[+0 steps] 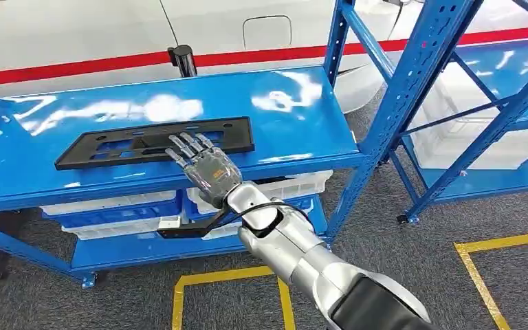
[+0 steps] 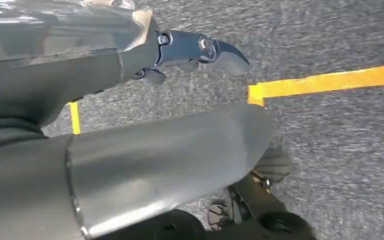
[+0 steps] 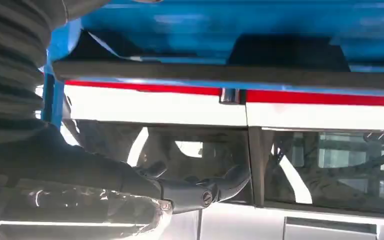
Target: Take the parts from the cabinet and place them on the table.
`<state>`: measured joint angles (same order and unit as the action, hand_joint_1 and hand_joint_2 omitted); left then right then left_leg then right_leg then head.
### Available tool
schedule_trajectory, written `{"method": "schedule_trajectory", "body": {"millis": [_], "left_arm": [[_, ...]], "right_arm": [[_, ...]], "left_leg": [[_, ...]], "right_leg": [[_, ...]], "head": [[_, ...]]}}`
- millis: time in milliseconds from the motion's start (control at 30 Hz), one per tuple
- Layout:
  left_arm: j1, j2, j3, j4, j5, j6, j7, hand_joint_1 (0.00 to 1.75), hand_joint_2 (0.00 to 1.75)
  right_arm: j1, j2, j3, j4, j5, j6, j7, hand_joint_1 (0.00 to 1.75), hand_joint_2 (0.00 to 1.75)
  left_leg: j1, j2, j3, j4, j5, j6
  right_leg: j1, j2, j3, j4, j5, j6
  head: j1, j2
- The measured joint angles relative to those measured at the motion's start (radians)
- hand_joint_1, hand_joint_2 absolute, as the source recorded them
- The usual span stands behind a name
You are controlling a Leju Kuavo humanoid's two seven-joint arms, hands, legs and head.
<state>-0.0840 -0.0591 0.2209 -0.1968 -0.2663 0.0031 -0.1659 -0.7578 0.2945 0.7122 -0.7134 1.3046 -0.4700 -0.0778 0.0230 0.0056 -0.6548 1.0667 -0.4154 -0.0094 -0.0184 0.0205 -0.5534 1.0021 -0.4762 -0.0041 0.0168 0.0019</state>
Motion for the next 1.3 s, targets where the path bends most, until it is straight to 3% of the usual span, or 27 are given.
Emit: {"method": "schedule_trajectory", "body": {"millis": [67, 167, 200, 233, 267, 333, 367, 400, 433, 500, 533, 567, 667, 700, 733, 767, 833, 867, 900, 933, 967, 1000, 1033, 1067, 1200, 1267, 1300], "left_arm": [[-0.002, -0.001, 0.0, 0.0, -0.003, 0.0, 0.003, 0.0, 0.0], [-0.005, -0.002, 0.0, 0.0, -0.005, 0.002, 0.004, 0.0, 0.0], [-0.005, -0.005, 0.0, 0.0, -0.006, 0.002, 0.005, 0.0, 0.0], [-0.005, -0.005, 0.0, 0.0, -0.007, 0.003, 0.005, 0.0, 0.0], [-0.007, -0.003, 0.0, 0.0, -0.007, 0.003, 0.005, 0.0, 0.0], [-0.007, -0.004, 0.0, 0.0, -0.011, 0.003, 0.005, 0.0, 0.0], [-0.007, -0.004, 0.0, 0.0, -0.013, 0.003, 0.005, 0.0, 0.0], [-0.006, -0.004, 0.0, 0.0, -0.013, 0.003, 0.006, 0.0, 0.0], [-0.005, -0.005, 0.0, 0.0, -0.013, 0.003, 0.007, 0.0, 0.0], [-0.006, -0.008, 0.0, 0.0, -0.014, 0.003, 0.006, 0.0, 0.0], [-0.006, -0.008, 0.0, 0.0, -0.014, 0.003, 0.006, 0.0, 0.0], [-0.007, -0.008, 0.0, 0.0, -0.014, 0.003, 0.006, 0.0, 0.0], [-0.008, -0.009, 0.0, 0.0, -0.014, 0.003, 0.006, 0.0, 0.0], [-0.01, -0.008, 0.0, -0.002, -0.015, 0.003, 0.006, 0.0, 0.0], [-0.01, -0.008, 0.0, -0.002, -0.015, 0.003, 0.006, 0.0, 0.0], [-0.012, -0.009, 0.0, -0.002, -0.015, 0.003, 0.006, 0.0, 0.0], [-0.011, -0.01, 0.0, -0.002, -0.016, 0.003, 0.006, 0.0, 0.0], [-0.01, -0.009, 0.0, -0.002, -0.016, 0.003, 0.006, 0.0, 0.0], [-0.009, -0.009, 0.0, -0.002, -0.016, 0.003, 0.006, 0.0, 0.0], [-0.009, -0.008, 0.001, -0.002, -0.014, 0.004, 0.006, 0.0, 0.0], [-0.009, -0.008, 0.002, -0.002, -0.013, 0.006, 0.007, 0.0, 0.0], [-0.01, -0.008, 0.005, -0.002, -0.011, 0.008, 0.006, 0.0, 0.0], [-0.01, -0.008, 0.007, -0.002, -0.01, 0.009, 0.006, 0.0, 0.0], [-0.011, -0.008, 0.009, -0.002, -0.01, 0.009, 0.006, 0.0, 0.0], [-0.015, -0.01, 0.017, -0.002, -0.007, 0.012, 0.005, 0.0, 0.0], [-0.016, -0.009, 0.021, -0.002, -0.007, 0.013, 0.004, 0.0, 0.0], [-0.018, -0.008, 0.023, -0.002, -0.007, 0.014, 0.004, 0.0, 0.0]], "right_arm": [[-0.003, 0.004, 0.006, 0.0, 0.0, 0.001, -0.004, 0.0, 1.75], [-0.002, 0.008, 0.013, 0.0, -0.001, 0.002, -0.006, 0.0, 1.75], [-0.004, 0.011, 0.013, 0.0, -0.003, 0.002, -0.006, 0.0, 1.75], [-0.007, 0.011, 0.014, 0.0, -0.005, 0.001, -0.006, 0.0, 1.75], [-0.01, 0.012, 0.016, 0.002, -0.007, 0.001, -0.006, 0.0, 1.75], [-0.008, 0.008, 0.018, 0.006, -0.018, 0.0, -0.007, 0.0, 1.75], [-0.006, 0.006, 0.021, 0.01, -0.024, 0.0, -0.01, 0.0, 1.75], [-0.005, 0.006, 0.023, 0.013, -0.026, 0.0, -0.011, 0.0, 1.75], [-0.005, 0.006, 0.024, 0.015, -0.029, 0.0, -0.013, 0.0, 1.75], [-0.006, 0.008, 0.027, 0.016, -0.033, 0.0, -0.014, 0.0, 1.75], [-0.006, 0.008, 0.029, 0.017, -0.034, 0.0, -0.015, 0.0, 1.75], [-0.007, 0.011, 0.032, 0.017, -0.035, 0.0, -0.015, 0.0, 1.75], [-0.007, 0.014, 0.038, 0.019, -0.035, 0.001, -0.016, 0.0, 1.75], [-0.008, 0.019, 0.039, 0.019, -0.035, 0.001, -0.016, 0.0, 1.75], [-0.008, 0.021, 0.039, 0.019, -0.035, 0.001, -0.016, 0.0, 1.75], [-0.01, 0.025, 0.04, 0.019, -0.035, 0.001, -0.016, 0.0, 1.75], [-0.008, 0.027, 0.043, 0.022, -0.035, 0.001, -0.016, 0.0, 1.75], [-0.006, 0.027, 0.045, 0.024, -0.035, 0.002, -0.016, 0.0, 1.75], [-0.004, 0.027, 0.047, 0.026, -0.036, 0.002, -0.016, 0.0, 1.75], [-0.003, 0.027, 0.047, 0.027, -0.037, 0.002, -0.016, 0.0, 1.75], [-0.003, 0.027, 0.047, 0.027, -0.037, 0.002, -0.016, 0.0, 1.75], [-0.004, 0.028, 0.048, 0.027, -0.038, 0.002, -0.016, 0.0, 1.75], [-0.004, 0.03, 0.048, 0.027, -0.038, 0.002, -0.016, 0.0, 1.75], [-0.006, 0.031, 0.05, 0.028, -0.038, 0.002, -0.017, 0.0, 1.75], [-0.007, 0.036, 0.055, 0.03, -0.044, 0.002, -0.02, 0.0, 1.75], [-0.01, 0.038, 0.057, 0.031, -0.047, 0.002, -0.022, 0.0, 1.75], [-0.011, 0.038, 0.057, 0.031, -0.05, 0.002, -0.023, 0.0, 1.75]], "left_leg": [[-0.008, -0.005, 0.035, -0.062, -0.011, 0.006], [-0.014, -0.006, 0.033, -0.057, -0.017, 0.016], [-0.002, -0.004, 0.046, -0.072, -0.011, 0.024], [-0.006, -0.003, 0.053, -0.075, -0.015, 0.03], [-0.006, -0.002, 0.056, -0.075, -0.018, 0.038], [-0.007, -0.003, 0.063, -0.074, -0.026, 0.044], [-0.008, -0.003, 0.067, -0.074, -0.03, 0.044], [-0.008, -0.004, 0.072, -0.074, -0.034, 0.043], [-0.008, -0.005, 0.079, -0.074, -0.04, 0.041], [-0.007, -0.008, 0.098, -0.073, -0.053, 0.034], [-0.008, -0.009, 0.103, -0.073, -0.062, 0.027], [-0.017, -0.01, 0.107, -0.068, -0.072, 0.019], [-0.007, -0.006, 0.113, -0.075, -0.078, 0.005], [-0.005, -0.005, 0.116, -0.073, -0.086, -0.003], [-0.003, -0.005, 0.106, -0.052, -0.097, -0.007], [-0.003, -0.005, 0.082, 0.002, -0.124, -0.01], [0.0, -0.006, -0.01, 0.167, -0.189, -0.018], [0.0, -0.005, -0.053, 0.23, -0.201, -0.021], [0.0, -0.006, -0.076, 0.245, -0.186, -0.02], [0.0, -0.005, -0.071, 0.207, -0.144, -0.018], [0.0, -0.005, -0.053, 0.157, -0.105, -0.016], [0.0, -0.005, -0.006, 0.043, -0.032, -0.011], [0.0, -0.005, 0.023, -0.035, 0.003, -0.005], [-0.008, -0.006, 0.036, -0.043, -0.015, -0.004], [-0.012, -0.008, 0.053, -0.063, -0.024, 0.019], [-0.006, -0.005, 0.068, -0.077, -0.023, 0.034], [-0.006, -0.005, 0.069, -0.077, -0.026, 0.039]], "right_leg": [[0.012, 0.004, 0.002, 0.001, -0.01, 0.012], [0.007, 0.001, 0.003, -0.006, -0.014, 0.024], [0.013, -0.003, -0.004, 0.0, -0.023, 0.033], [0.011, -0.01, -0.014, 0.033, -0.035, 0.033], [0.011, -0.01, -0.049, 0.098, -0.06, 0.027], [0.01, -0.01, -0.151, 0.275, -0.115, 0.02], [0.009, -0.01, -0.188, 0.327, -0.119, 0.025], [0.009, -0.01, -0.199, 0.326, -0.107, 0.031], [0.008, -0.01, -0.185, 0.28, -0.074, 0.042], [0.005, -0.016, -0.108, 0.094, 0.02, 0.059], [0.005, -0.026, -0.077, 0.013, 0.049, 0.056], [0.008, -0.025, -0.065, 0.008, 0.048, 0.045], [0.013, -0.019, -0.066, 0.011, 0.041, 0.021], [0.001, -0.016, -0.056, 0.003, 0.042, 0.011], [-0.001, -0.014, -0.05, 0.001, 0.039, 0.008], [-0.001, -0.015, -0.044, 0.001, 0.033, -0.001], [0.002, -0.015, -0.035, 0.001, 0.025, -0.012], [0.003, -0.014, -0.031, 0.002, 0.021, -0.017], [0.004, -0.012, -0.026, 0.002, 0.016, -0.016], [0.004, -0.009, -0.018, 0.002, 0.01, -0.013], [0.004, -0.008, -0.011, 0.002, 0.006, -0.011], [0.003, -0.006, 0.002, 0.002, -0.003, -0.007], [0.003, -0.005, 0.009, 0.001, -0.01, -0.003], [0.015, -0.005, 0.01, 0.001, -0.014, 0.003], [0.014, -0.006, 0.015, -0.01, -0.02, 0.024], [0.013, -0.011, -0.02, 0.056, -0.047, 0.025], [0.012, -0.011, -0.063, 0.135, -0.076, 0.02]], "head": [[0.0, 0.0], [0.001, 0.0], [0.001, 0.0], [0.003, 0.0], [0.004, 0.0], [0.004, 0.0], [0.003, 0.0], [0.003, 0.0], [0.004, 0.0], [0.004, 0.0], [0.004, 0.0], [0.003, 0.0], [0.003, 0.0], [0.003, 0.0], [0.002, 0.0], [-0.002, 0.0], [-0.002, 0.0], [-0.002, 0.0], [-0.002, 0.0], [-0.002, 0.0], [-0.002, 0.0], [-0.002, 0.0], [-0.001, 0.0], [-0.002, 0.0], [0.001, 0.0], [0.002, 0.0], [0.003, 0.0]]}}
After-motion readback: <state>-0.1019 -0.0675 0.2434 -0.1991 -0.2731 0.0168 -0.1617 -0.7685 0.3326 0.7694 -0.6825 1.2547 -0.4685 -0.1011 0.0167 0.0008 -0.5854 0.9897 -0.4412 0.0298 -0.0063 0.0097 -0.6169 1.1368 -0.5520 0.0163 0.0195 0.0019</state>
